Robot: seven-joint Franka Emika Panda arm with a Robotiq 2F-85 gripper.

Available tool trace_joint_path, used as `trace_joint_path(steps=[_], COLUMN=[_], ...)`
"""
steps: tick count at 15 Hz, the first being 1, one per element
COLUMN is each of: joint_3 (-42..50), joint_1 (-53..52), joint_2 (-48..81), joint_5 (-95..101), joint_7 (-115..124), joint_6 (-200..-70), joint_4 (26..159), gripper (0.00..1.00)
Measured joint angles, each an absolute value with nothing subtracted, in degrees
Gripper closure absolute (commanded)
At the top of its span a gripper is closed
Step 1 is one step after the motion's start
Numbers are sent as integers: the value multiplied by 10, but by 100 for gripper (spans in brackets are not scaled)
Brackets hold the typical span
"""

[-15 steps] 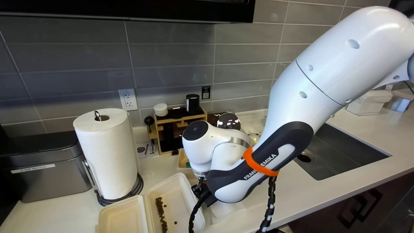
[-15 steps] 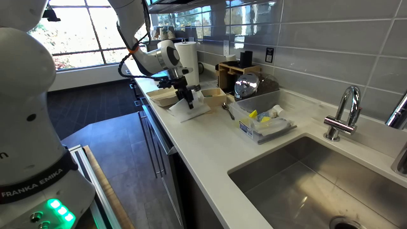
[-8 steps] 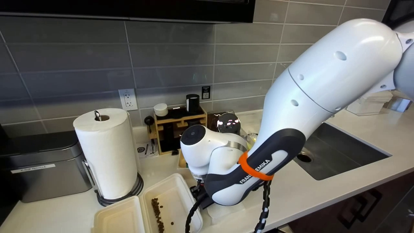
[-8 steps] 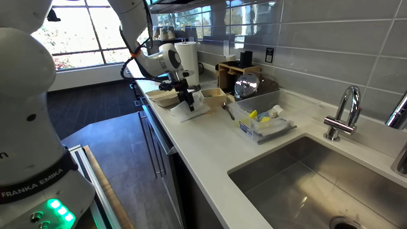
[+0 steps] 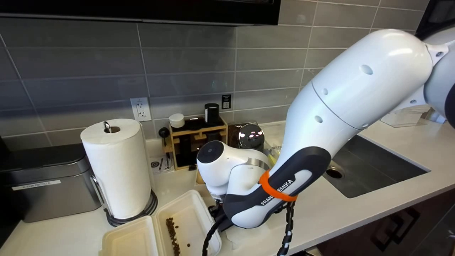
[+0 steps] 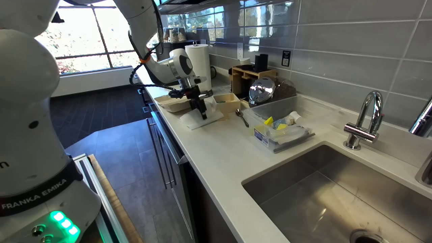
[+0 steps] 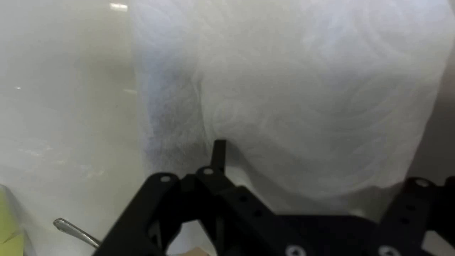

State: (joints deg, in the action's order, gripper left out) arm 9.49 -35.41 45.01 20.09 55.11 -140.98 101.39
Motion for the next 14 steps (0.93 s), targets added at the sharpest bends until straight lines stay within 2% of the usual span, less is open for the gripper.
trace_joint_path(steps=[5, 14], joint_3=[112, 115], joint_1=[-367, -368], joint_2=[449, 447], joint_5=[228, 281], joint_7=[577, 596], joint_6=[-1368, -1301], joint_4=[1002, 995], gripper=[19, 17])
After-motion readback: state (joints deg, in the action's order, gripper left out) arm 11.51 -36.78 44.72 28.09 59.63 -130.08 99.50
